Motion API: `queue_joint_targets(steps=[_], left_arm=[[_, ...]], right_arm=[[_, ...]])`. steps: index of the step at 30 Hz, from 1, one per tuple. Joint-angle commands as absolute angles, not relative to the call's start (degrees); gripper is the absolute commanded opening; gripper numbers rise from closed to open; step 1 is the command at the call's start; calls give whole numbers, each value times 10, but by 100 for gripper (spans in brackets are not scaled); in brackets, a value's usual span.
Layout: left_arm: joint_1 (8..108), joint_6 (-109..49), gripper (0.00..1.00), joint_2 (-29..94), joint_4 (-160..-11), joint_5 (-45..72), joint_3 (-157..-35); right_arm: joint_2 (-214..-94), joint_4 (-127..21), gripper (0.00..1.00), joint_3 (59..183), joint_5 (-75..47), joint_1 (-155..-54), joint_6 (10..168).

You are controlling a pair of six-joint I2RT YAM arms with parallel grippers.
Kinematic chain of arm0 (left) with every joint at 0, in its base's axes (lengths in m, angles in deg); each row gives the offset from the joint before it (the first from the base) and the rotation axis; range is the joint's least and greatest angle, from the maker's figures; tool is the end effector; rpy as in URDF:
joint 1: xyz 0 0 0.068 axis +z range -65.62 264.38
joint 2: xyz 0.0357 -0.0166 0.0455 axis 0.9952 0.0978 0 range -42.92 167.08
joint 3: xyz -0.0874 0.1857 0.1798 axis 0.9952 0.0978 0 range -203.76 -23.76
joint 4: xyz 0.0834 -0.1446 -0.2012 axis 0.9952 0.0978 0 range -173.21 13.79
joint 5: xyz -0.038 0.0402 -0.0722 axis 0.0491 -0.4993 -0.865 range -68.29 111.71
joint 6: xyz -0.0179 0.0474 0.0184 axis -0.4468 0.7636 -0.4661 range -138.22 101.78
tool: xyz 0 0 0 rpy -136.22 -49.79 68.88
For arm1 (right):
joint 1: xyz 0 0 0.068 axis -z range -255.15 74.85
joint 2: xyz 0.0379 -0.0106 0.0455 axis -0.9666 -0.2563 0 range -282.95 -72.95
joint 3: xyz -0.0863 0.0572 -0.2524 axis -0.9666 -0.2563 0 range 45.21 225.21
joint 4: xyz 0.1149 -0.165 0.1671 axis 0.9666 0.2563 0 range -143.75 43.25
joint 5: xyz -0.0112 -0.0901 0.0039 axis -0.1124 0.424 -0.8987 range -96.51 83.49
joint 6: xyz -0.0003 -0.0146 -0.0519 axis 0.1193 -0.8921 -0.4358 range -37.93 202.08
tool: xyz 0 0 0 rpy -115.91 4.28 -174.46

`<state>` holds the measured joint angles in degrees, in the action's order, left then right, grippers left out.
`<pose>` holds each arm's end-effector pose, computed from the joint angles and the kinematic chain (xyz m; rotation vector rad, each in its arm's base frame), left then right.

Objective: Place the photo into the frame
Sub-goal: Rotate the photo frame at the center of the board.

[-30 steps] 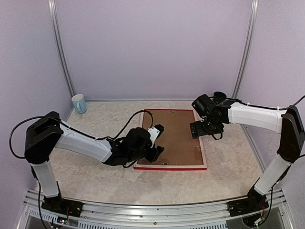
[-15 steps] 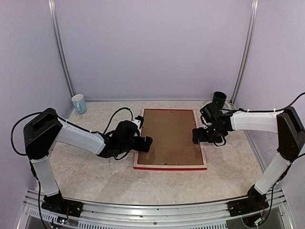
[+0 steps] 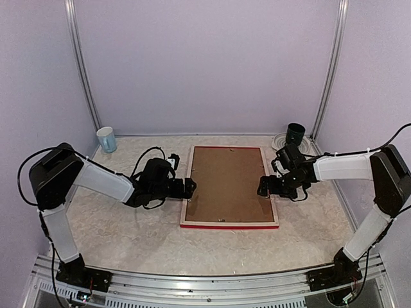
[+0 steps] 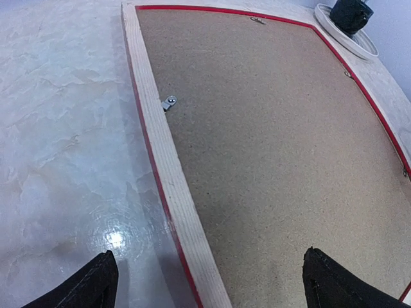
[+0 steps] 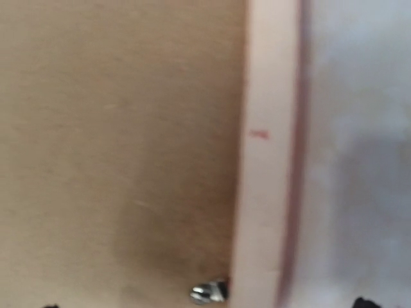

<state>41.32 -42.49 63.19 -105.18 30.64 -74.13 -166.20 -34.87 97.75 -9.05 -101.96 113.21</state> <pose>0.2753 -0.2497 0.1378 0.2680 2.1804 -0.5076 0.2806 0.1436 0.1682 0.0846 2.6685 0.4031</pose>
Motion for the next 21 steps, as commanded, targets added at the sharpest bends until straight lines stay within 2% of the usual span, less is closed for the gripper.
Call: queue_joint_targets(steps=[1,12,21], left_arm=[[443,-461,99,641,-1103,208,-731],[452,-459,99,706,-1071,149,-803],[471,-464,99,733,-1031,145,-845]], right_arm=[[-1658,-381,99,964,-130,-1016,1123],[-1659,-410,99,937,-201,-1030,1108],[-1665,-392,99,956,-197,-1117,1125]])
